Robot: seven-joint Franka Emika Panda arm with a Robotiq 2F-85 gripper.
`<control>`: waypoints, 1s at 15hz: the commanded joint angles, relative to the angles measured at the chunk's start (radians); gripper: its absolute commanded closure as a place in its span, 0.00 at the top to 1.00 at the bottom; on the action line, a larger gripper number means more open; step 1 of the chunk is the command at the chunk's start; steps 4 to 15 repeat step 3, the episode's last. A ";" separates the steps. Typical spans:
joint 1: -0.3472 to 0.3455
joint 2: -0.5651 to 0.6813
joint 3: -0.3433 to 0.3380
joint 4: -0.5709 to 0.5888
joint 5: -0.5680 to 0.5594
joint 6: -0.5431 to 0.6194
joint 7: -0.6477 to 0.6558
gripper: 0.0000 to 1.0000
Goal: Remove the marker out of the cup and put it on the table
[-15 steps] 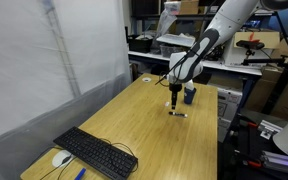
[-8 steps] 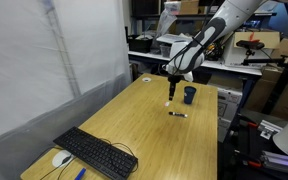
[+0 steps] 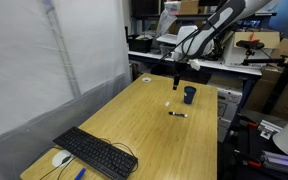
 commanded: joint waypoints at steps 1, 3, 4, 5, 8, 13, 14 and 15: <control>0.003 -0.062 -0.010 -0.048 -0.020 -0.026 0.014 1.00; 0.005 -0.074 -0.010 -0.061 -0.015 -0.023 0.008 1.00; 0.005 -0.074 -0.010 -0.061 -0.015 -0.023 0.008 1.00; 0.005 -0.074 -0.010 -0.061 -0.015 -0.023 0.008 1.00; 0.005 -0.074 -0.010 -0.061 -0.015 -0.023 0.008 1.00; 0.005 -0.074 -0.010 -0.061 -0.015 -0.023 0.008 1.00; 0.005 -0.074 -0.010 -0.061 -0.015 -0.023 0.008 1.00; 0.005 -0.074 -0.010 -0.061 -0.015 -0.023 0.008 1.00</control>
